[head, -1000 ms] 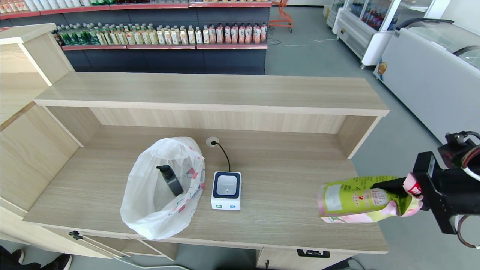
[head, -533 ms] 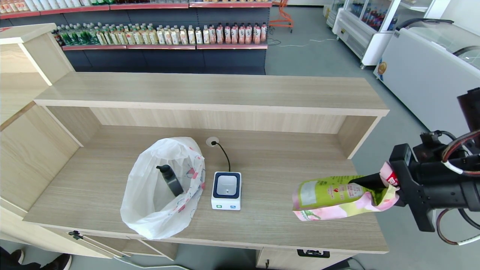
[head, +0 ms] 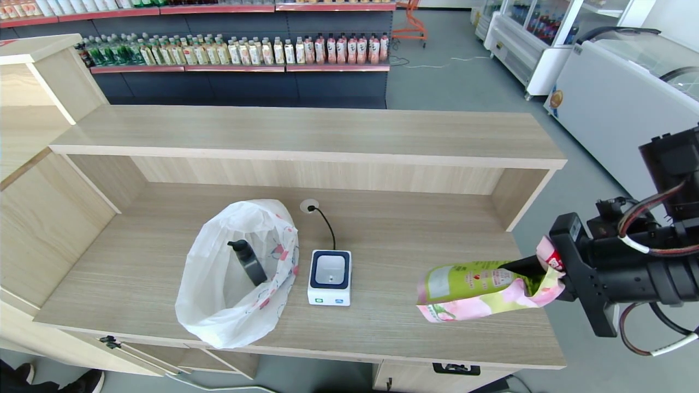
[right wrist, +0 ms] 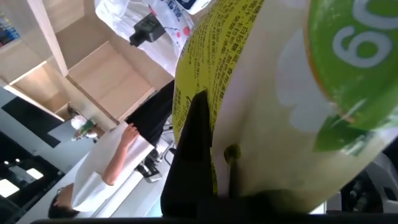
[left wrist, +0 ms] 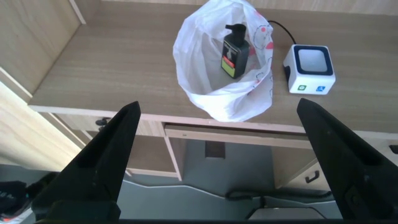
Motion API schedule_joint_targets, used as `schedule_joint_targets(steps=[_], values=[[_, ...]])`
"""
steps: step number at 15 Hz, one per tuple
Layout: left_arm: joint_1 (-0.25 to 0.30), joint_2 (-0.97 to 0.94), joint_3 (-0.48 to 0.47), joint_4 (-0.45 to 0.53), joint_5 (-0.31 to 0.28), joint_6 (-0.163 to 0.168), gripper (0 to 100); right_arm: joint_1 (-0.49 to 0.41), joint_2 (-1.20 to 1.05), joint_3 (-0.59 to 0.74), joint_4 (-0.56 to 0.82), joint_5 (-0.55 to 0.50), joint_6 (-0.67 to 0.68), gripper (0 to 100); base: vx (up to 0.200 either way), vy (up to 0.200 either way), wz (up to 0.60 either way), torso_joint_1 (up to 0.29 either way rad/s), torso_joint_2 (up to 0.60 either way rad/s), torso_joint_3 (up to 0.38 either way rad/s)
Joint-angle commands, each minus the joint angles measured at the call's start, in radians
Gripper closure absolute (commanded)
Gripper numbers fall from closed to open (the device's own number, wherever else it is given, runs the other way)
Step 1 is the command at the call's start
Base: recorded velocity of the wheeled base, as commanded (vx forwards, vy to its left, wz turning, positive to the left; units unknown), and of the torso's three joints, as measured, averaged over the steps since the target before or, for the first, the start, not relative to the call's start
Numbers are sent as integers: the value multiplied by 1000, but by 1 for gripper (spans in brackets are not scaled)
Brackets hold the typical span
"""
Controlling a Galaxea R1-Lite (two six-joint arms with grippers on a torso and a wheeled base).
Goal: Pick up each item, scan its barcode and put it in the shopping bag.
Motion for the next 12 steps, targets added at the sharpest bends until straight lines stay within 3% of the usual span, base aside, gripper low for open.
schedule_joint_targets(steps=[1, 9, 12], values=[[0, 0, 0, -2, 0, -2, 0, 13, -1, 4, 0, 3, 15, 100, 0, 200, 0, -2, 2, 2], [0, 0, 0, 0, 0, 0, 0, 34, 69, -14, -39, 3, 95, 100, 0, 200, 0, 4, 3, 1], [0, 0, 0, 0, 0, 2, 0, 39, 132, -16, -83, 0, 145, 100, 0, 0, 0, 0, 0, 0]])
